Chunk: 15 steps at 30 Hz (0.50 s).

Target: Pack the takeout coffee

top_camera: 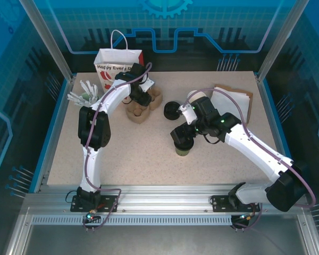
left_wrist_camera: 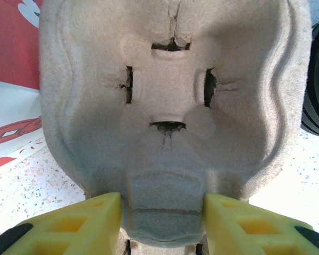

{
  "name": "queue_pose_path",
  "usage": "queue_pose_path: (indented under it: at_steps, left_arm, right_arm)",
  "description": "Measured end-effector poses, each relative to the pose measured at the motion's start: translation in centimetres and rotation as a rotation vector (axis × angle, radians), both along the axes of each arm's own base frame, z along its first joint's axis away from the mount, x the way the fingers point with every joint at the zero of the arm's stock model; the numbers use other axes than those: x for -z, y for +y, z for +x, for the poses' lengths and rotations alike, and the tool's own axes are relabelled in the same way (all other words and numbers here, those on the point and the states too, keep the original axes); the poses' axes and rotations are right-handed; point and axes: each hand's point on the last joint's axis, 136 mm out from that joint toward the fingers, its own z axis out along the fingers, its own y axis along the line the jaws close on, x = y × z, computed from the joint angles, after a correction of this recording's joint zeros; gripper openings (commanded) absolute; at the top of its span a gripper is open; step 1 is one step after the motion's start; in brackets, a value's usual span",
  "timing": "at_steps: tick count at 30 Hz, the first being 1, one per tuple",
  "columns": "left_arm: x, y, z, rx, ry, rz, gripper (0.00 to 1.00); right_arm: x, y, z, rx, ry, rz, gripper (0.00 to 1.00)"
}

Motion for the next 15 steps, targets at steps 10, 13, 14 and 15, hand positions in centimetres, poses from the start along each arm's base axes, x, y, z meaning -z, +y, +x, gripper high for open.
queue_pose_path:
  at_steps: [10,13,14,15]
  left_arm:
    - [-0.02,0.02,-0.06,0.002,0.006,0.003,0.45]
    - [0.03,0.04,-0.10,0.005,0.008,0.005,0.47]
    - [0.06,0.04,-0.09,0.007,0.008,0.006,0.48]
    - [0.13,0.04,-0.07,0.008,0.010,0.008,0.48]
  right_arm:
    - [-0.04,0.00,0.00,-0.004,-0.003,-0.002,0.96]
    - [-0.04,0.00,0.00,-0.006,-0.004,-0.003,0.96]
    - [-0.04,0.00,0.01,-0.005,-0.004,-0.003,0.96]
    - [-0.04,-0.01,0.00,-0.005,-0.004,-0.003,0.96]
